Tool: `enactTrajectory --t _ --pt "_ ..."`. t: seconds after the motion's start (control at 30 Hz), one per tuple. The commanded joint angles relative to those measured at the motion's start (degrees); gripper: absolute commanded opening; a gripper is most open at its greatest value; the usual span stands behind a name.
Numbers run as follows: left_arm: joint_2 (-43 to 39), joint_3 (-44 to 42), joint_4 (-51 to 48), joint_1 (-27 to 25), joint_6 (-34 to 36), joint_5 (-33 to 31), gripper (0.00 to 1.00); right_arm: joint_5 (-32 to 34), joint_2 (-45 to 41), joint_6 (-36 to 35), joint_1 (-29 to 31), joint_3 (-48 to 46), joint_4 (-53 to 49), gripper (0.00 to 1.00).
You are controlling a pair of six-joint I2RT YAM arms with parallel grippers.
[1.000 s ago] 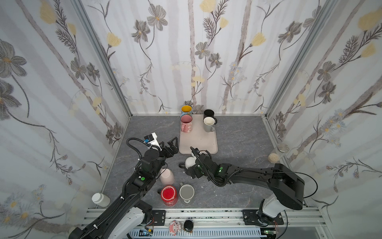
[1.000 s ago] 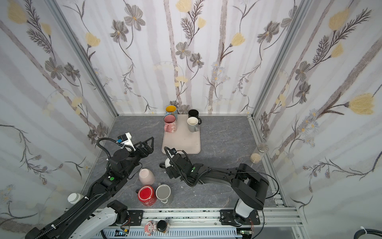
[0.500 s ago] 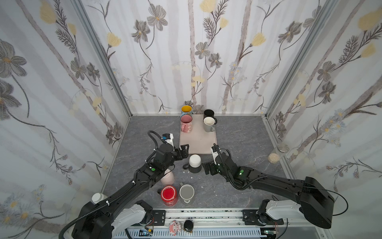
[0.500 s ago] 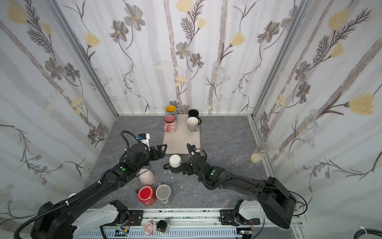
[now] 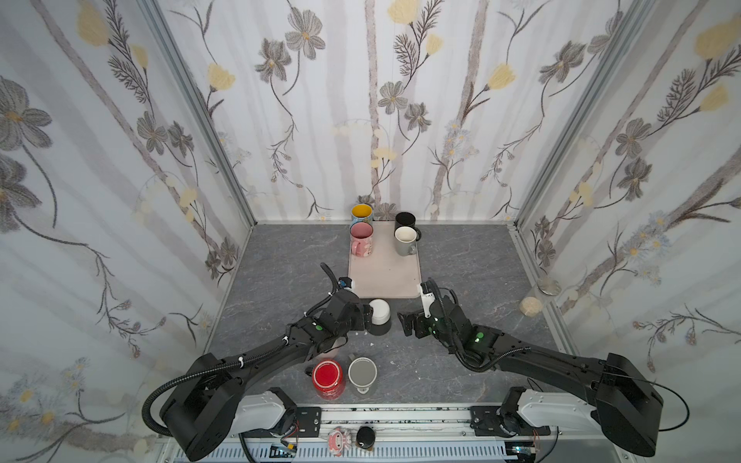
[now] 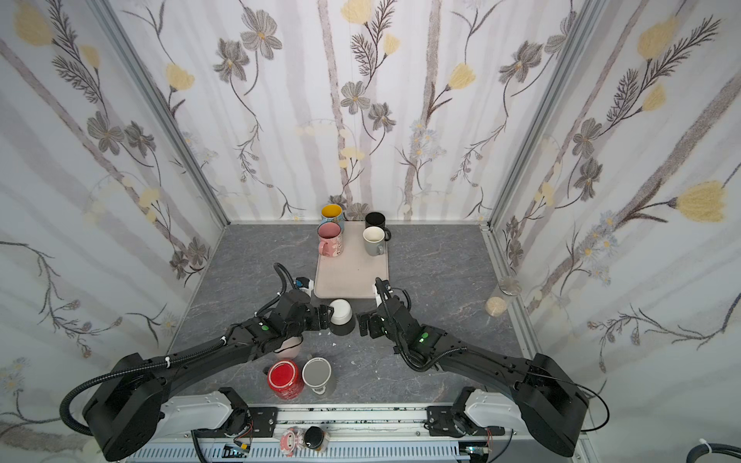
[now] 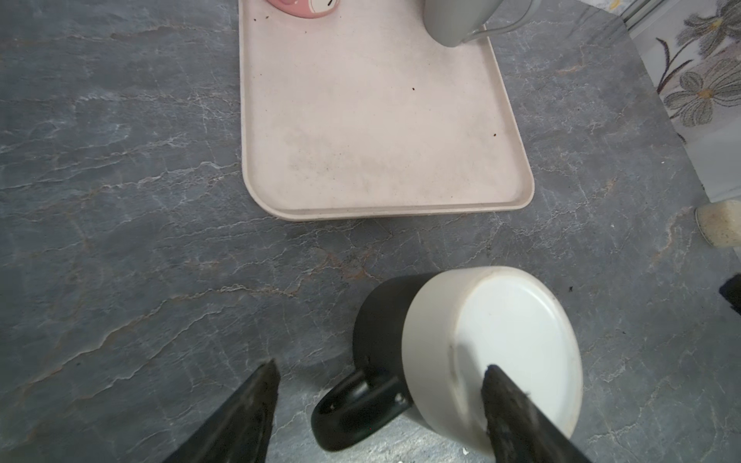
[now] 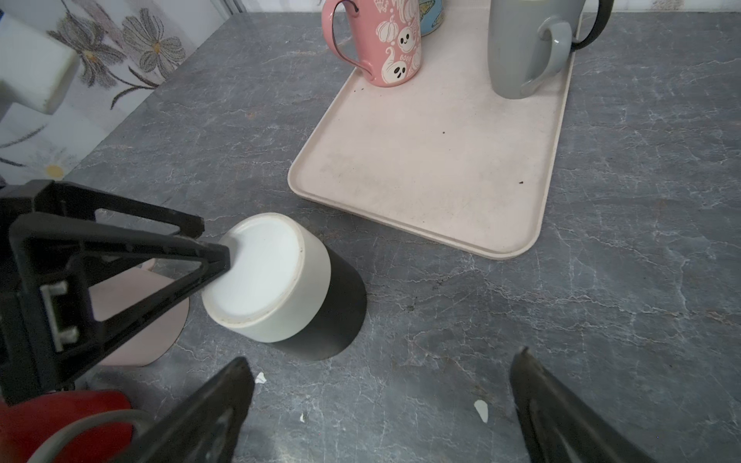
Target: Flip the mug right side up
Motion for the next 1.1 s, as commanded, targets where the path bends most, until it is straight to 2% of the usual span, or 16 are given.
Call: enactTrajectory --t 0.0,0.27,0.47,0.57,0.63,0.77,0.87,1.07 --pt "2.14 -0.49 -2.01 -0.69 -0.55 0.90 0.77 0.11 -1.84 0.53 -0.70 -1.04 2.02 1.00" --pt "8.24 2.40 0.07 -5.76 -2.03 4.02 0.67 -0.29 -5.00 0.80 -2.22 -3.47 2.19 1.00" --pt "9.55 4.00 2.94 -7.56 -3.71 11.55 0.63 -1.44 -5.76 0.82 -2.95 -4.33 2.85 1.00" --pt "8.76 5.42 1.04 -7.87 -3.55 11.92 0.64 -3.63 -6.19 0.64 -3.53 -4.51 2.92 1.00" --pt "6.93 5.82 -0.94 -7.84 -3.01 9.45 0.66 -6.43 -6.18 -0.18 -3.64 -4.20 2.36 0.98" --pt "2.49 5.28 -4.08 -7.17 -1.79 4.83 0.78 -13.29 -4.22 -2.98 -2.97 -2.91 -0.18 0.96" --pt "-0.19 4.09 -4.37 -6.17 -1.21 2.58 0.86 -12.25 -2.14 -3.32 -0.29 -1.83 -2.38 0.98" --pt "-2.31 1.58 -1.94 -4.95 -0.66 2.57 0.88 -8.39 2.96 -4.52 3.95 0.47 -4.10 0.99"
